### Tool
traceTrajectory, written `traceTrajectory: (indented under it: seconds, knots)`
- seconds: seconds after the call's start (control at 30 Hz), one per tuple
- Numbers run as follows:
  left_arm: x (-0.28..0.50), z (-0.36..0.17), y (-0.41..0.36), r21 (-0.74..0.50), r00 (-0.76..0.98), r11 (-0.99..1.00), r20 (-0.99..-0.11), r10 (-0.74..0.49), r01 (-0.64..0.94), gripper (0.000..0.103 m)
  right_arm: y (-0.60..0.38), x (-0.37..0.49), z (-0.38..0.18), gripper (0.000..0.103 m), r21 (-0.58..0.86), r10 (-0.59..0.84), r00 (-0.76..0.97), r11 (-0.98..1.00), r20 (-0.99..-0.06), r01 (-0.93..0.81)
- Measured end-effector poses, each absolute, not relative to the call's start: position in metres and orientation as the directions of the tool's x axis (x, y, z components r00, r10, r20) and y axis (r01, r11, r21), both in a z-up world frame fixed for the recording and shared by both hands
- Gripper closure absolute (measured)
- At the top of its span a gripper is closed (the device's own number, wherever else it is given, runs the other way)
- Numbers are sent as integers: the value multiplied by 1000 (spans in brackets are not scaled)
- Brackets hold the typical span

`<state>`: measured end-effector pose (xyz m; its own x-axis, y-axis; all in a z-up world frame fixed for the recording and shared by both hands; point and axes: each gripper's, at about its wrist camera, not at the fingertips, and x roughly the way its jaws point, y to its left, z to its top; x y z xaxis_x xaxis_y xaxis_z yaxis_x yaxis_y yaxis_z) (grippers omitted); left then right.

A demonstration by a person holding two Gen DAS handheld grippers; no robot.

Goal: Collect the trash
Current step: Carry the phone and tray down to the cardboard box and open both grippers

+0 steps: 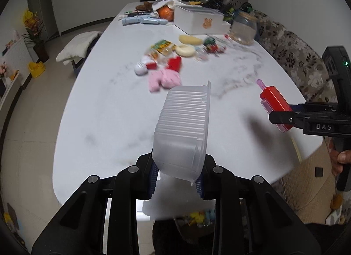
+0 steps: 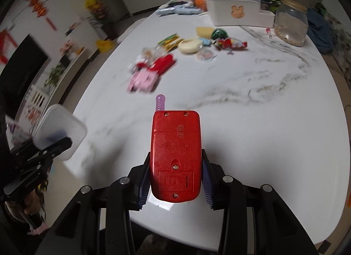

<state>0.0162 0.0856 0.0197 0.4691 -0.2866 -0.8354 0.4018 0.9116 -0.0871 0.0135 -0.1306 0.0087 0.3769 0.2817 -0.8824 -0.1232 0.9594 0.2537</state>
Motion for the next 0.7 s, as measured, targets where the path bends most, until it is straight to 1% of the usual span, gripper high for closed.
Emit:
traceTrajectory:
  seconds: [0.1, 0.23, 0.37, 0.43, 0.47, 0.5, 0.53, 0.57, 0.7]
  knots:
    - [-22, 11, 69, -71, 446, 903, -851, -277, 424, 76, -129, -25, 4, 63, 243, 294, 335, 952, -895, -186]
    - [-72, -7, 43, -17, 411, 871, -877, -248, 491, 76, -132, -83, -6, 63, 256, 325, 246, 927, -913, -275]
    - [-102, -25, 26, 19, 369, 843, -904, -216, 538, 75, -136, -118, -28, 63, 251, 316, 171, 913, -933, -322]
    - [-113, -37, 19, 13, 332, 831, -920, -208, 556, 69, -138, -129, -44, 62, 261, 317, 135, 910, -939, -322]
    - [-115, -45, 16, 23, 318, 828, -929, -190, 561, 54, -139, -132, -51, 60, 261, 315, 123, 908, -941, -329]
    - [-117, -51, 13, 34, 308, 827, -936, -171, 561, 36, -138, -136, -59, 48, 253, 305, 112, 907, -946, -338]
    - [-118, -57, 10, 49, 304, 826, -941, -151, 562, 34, -139, -138, -64, 41, 246, 299, 110, 907, -948, -341]
    - [-119, -59, 9, 55, 302, 825, -943, -143, 562, 33, -139, -140, -66, 38, 244, 298, 112, 906, -948, -346]
    - [-118, -60, 7, 56, 292, 831, -947, -132, 554, 33, -143, -144, -60, 38, 257, 319, 130, 899, -939, -354]
